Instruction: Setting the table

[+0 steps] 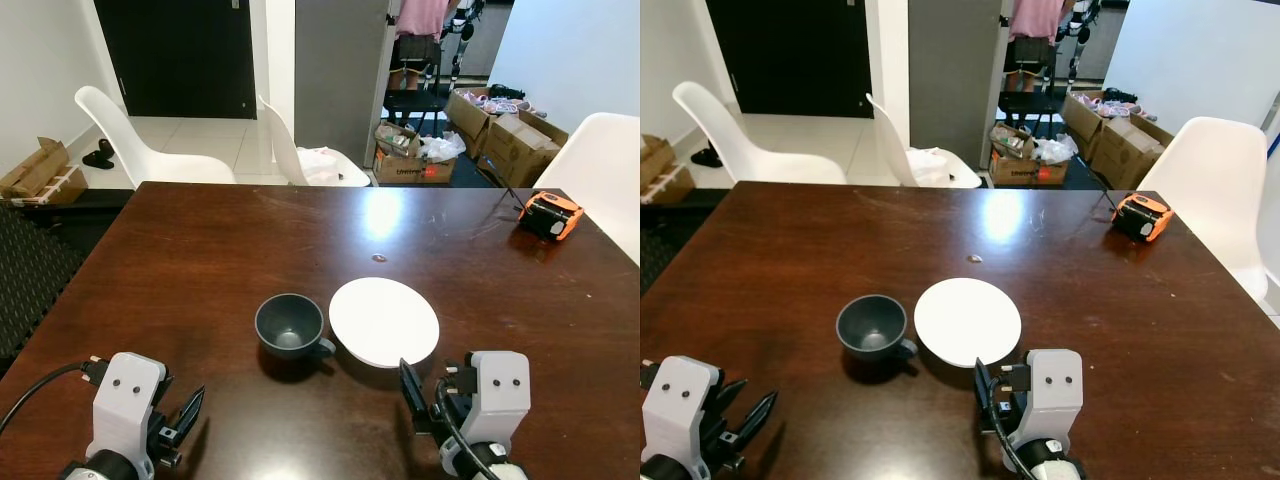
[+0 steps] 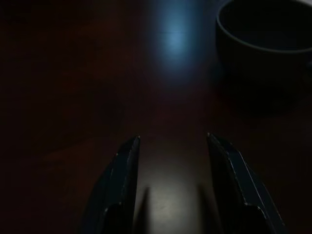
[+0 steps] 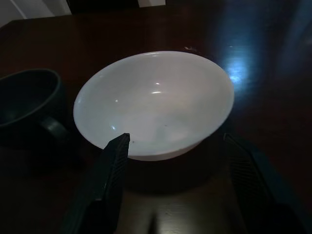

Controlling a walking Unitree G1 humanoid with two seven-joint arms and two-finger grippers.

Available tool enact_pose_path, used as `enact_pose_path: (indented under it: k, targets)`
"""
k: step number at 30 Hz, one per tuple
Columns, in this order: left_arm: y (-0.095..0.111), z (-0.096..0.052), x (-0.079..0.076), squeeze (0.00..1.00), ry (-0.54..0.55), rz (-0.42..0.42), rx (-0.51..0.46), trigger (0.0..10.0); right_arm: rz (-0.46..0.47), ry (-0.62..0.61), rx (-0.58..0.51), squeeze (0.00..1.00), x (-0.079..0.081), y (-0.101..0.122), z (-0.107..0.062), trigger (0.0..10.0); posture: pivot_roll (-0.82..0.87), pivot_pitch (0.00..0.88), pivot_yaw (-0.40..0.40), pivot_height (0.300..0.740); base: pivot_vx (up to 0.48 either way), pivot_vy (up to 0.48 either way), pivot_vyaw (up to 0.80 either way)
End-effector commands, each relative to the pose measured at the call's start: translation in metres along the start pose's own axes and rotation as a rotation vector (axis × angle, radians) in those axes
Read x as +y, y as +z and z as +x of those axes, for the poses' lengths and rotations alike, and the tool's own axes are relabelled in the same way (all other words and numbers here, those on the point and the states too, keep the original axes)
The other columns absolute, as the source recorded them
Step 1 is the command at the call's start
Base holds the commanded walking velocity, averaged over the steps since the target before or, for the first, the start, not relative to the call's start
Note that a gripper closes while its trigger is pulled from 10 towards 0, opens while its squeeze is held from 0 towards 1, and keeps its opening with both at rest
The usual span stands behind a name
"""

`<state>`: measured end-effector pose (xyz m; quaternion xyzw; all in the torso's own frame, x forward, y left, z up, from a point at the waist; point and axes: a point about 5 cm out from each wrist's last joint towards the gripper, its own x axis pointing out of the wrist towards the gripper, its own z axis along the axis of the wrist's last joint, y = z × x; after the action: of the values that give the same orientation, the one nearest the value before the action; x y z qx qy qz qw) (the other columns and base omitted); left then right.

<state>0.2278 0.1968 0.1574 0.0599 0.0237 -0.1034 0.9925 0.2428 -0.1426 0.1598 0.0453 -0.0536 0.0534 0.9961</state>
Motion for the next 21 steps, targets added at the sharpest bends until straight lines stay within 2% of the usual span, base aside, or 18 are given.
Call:
enact_pose_path:
  k: [1,5,21]
  targets:
    - [-0.0056,0.0003,-0.0054,0.0,0.004,-0.025,0.019,10.0,-0.001,0.001,0.012,0.0,0.0012,-0.0077,-0.0034,10.0,0.02,0.161,0.067,0.74,0.0,0.0,0.0]
    - [-0.0052,0.0006,-0.0065,0.0,0.007,-0.03,0.014,10.0,-0.005,0.006,-0.001,0.0,-0.0001,-0.0086,-0.0025,10.0,0.02,0.16,0.066,0.74,0.0,0.0,0.0]
    - [-0.0052,-0.0012,-0.0015,0.0,0.029,-0.014,0.017,10.0,-0.005,0.004,0.007,0.0,-0.0006,-0.014,-0.0007,10.0,0.03,0.159,0.064,0.74,-0.348,0.0,0.0]
